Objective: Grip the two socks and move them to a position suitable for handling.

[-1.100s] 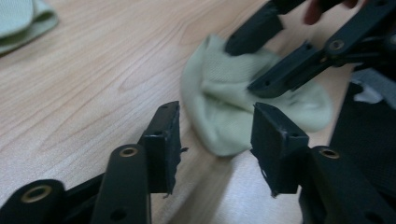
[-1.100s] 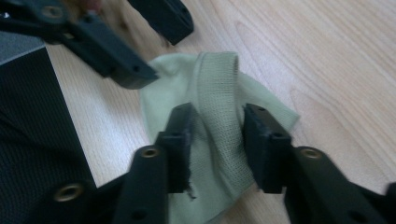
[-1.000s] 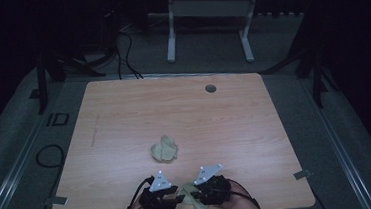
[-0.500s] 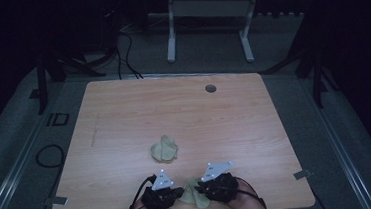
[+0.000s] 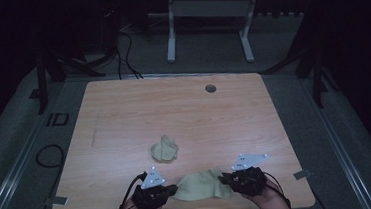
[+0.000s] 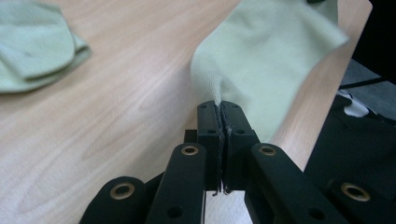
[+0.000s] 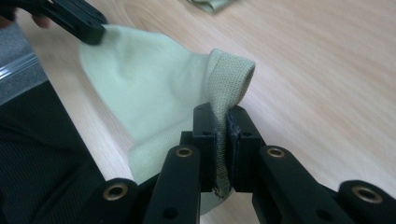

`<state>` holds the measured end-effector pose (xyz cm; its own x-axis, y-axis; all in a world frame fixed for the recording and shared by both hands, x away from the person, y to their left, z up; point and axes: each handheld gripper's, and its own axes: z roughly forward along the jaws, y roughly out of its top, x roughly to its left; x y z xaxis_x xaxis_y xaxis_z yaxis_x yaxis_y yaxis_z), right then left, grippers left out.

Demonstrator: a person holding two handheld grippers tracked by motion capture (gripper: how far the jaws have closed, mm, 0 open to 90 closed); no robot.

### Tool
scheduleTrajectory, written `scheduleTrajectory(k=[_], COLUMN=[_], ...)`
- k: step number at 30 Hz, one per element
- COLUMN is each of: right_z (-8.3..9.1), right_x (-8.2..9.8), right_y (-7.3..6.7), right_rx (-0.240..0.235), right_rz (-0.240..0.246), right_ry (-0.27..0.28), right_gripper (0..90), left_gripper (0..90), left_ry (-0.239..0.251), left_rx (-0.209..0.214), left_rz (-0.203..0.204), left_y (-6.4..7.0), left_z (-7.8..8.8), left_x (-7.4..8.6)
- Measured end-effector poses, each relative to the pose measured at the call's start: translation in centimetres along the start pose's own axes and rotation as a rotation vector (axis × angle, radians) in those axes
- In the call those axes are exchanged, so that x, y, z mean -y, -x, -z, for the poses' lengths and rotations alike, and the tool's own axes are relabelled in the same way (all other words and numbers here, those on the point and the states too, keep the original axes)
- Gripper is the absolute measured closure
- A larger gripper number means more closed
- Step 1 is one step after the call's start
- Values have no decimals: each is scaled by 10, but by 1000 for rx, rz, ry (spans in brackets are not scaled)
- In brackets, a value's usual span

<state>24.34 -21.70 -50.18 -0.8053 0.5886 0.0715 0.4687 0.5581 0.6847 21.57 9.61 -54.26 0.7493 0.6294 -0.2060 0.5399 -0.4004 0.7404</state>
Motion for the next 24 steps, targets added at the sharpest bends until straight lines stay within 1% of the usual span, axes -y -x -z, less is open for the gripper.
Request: scheduleTrajectory(k=[1, 2, 4, 5, 7, 9, 11, 12, 14, 15, 16, 18, 19, 21, 22, 24], right_z=[0, -4, -9, -12, -18, -22, -24, -24, -23, -23, -22, -20, -18, -16, -15, -13], right_x=[4, 11, 17, 20, 25, 29, 33, 34, 34, 34, 34, 32, 31, 27, 24, 18], right_y=[2, 7, 8, 9, 10, 12, 14, 15, 16, 17, 18, 20, 21, 21, 21, 21], right_rx=[5, -12, -14, -20, -24, -9, -5, -2, -2, 2, 4, 0, -2, -1, -6, -16], right_rz=[-12, -36, -45, -51, -56, -58, -66, -66, -70, -73, -74, -79, -76, -67, -63, -51], right_ry=[-6, -29, -50, -65, -89, -111, -118, -122, -122, -121, -118, -109, -105, -96, -91, -79], right_gripper=[834, 833, 828, 822, 779, 753, 704, 688, 645, 617, 607, 534, 507, 463, 430, 403], left_gripper=[876, 875, 875, 875, 874, 870, 858, 836, 772, 745, 731, 669, 647, 558, 522, 401], left_ry=[-20, -29, -34, -43, -67, -77, -70, -66, -63, -61, -57, -53, -49, -30, -23, -1], left_rx=[8, -5, 2, -1, 21, 24, 35, 51, 71, 89, 91, 100, 94, 89, 74, 46], left_rz=[3, 0, 10, 7, 14, 9, 23, 28, 18, 19, 16, 11, 11, 12, 15, 16], left_y=[-2, -3, -5, -6, -8, -9, -10, -10, -10, -9, -8, -7, -7, -7, -8, -10], left_z=[-4, -5, -8, -10, -14, -17, -17, -17, -16, -16, -15, -13, -13, -10, -9, -4], left_x=[3, 5, 7, 7, 9, 11, 12, 13, 13, 13, 14, 14, 14, 14, 14, 15])
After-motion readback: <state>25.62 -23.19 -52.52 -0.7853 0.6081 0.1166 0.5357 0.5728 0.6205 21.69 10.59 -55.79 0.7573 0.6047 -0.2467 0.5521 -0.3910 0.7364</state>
